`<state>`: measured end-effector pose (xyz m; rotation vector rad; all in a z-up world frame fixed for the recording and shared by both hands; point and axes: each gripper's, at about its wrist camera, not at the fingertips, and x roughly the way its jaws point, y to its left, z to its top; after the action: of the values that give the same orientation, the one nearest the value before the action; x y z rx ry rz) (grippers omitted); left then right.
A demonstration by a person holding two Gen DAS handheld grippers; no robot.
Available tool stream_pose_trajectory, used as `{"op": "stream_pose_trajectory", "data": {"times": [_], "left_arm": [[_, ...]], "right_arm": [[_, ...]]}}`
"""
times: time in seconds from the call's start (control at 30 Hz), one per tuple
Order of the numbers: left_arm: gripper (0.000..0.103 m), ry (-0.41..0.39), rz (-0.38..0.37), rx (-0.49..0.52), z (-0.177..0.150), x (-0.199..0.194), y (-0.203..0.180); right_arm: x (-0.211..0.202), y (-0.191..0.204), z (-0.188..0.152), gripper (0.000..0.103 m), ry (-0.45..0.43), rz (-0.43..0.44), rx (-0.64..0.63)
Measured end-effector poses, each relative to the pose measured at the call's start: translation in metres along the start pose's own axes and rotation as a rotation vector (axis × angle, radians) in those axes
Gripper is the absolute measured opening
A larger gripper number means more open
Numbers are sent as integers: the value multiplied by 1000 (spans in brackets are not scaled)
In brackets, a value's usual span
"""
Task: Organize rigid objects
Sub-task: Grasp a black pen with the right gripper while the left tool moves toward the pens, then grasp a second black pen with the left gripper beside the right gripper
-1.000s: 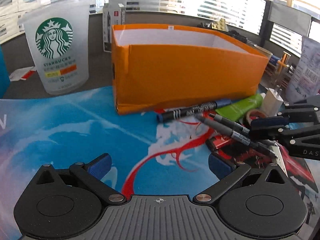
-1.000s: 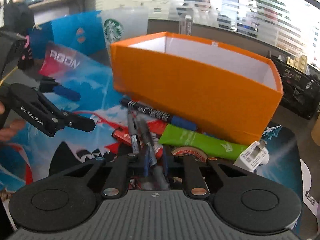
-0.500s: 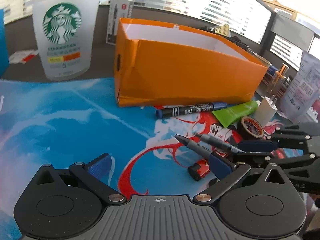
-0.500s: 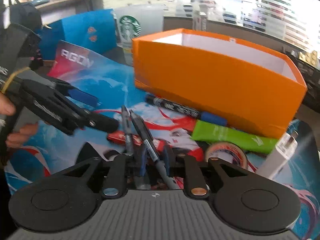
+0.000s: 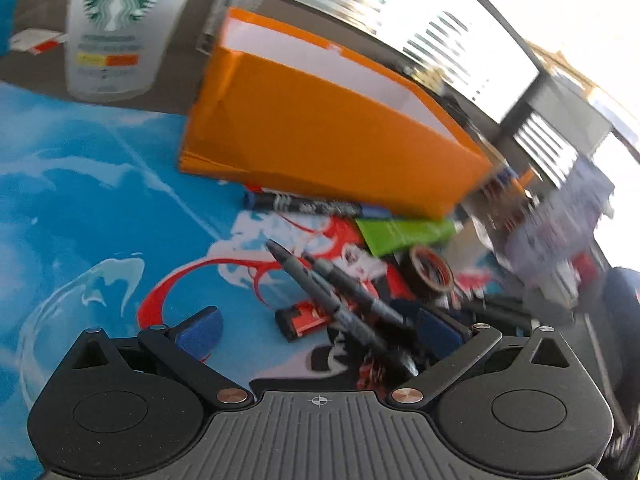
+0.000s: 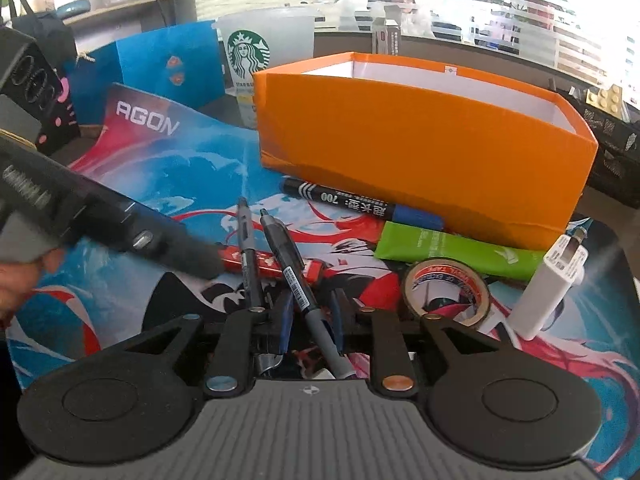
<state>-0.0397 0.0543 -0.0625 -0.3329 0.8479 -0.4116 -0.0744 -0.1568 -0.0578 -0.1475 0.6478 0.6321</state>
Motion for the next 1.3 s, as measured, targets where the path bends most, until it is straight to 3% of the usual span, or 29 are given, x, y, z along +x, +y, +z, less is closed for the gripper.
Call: {"op": "stream_pose_trajectory", "data": {"times": [0.17,0.3,0.5,0.6,0.83,1.1,1.23,1.3], "left_arm": [[101,9,68,62,-6,3,-19],[82,16,69,87,-11,3,-27],[66,26,50,54,-14,2,-32],[65,62,4,-6,-14,1,-31],[61,112,6,-31,-17,-2,-34],[56,59,-15,-65,-15,11,-36],[33,20,32,16,-16,14,-39],[32,6,46,55,-17,15,-39]], "right_arm": [[-1,-3,-3,20,-27,17,26],[-3,-4,-6,20,-42,23,36],[-4,-6,-7,19,-52,25,34],[-5,-10,-8,19,-54,40,58],[-7,-8,-9,19,-53,36,49],[-7,-18,-10,15,-57,53,109],[-8,-17,-10,15,-52,54,87],[-9,-18,-10,15,-52,60,86]]}}
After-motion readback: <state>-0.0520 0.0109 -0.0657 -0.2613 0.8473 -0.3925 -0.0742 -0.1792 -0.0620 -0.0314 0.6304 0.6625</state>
